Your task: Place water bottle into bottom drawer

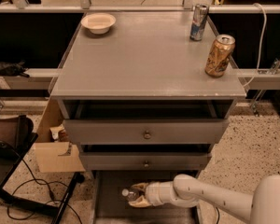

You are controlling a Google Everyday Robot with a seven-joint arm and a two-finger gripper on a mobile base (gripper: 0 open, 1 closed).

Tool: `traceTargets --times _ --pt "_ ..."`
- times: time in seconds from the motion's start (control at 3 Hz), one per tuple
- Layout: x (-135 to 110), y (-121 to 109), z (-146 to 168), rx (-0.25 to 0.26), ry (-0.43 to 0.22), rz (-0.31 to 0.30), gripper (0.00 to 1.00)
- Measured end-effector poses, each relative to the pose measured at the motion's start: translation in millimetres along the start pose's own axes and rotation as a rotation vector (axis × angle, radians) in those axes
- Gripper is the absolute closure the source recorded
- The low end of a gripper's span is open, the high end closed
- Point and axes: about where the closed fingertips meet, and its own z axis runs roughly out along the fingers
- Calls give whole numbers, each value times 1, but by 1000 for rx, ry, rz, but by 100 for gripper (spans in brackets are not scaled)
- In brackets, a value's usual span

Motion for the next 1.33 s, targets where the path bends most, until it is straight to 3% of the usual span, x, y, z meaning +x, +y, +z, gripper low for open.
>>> traceTargets --times 0.67,1.0,1.33 --pt "25 45 6 -76 278 -33 100" --pt "49 72 27 -99 362 -11 100" --pt "77 89 76 -92 407 56 100"
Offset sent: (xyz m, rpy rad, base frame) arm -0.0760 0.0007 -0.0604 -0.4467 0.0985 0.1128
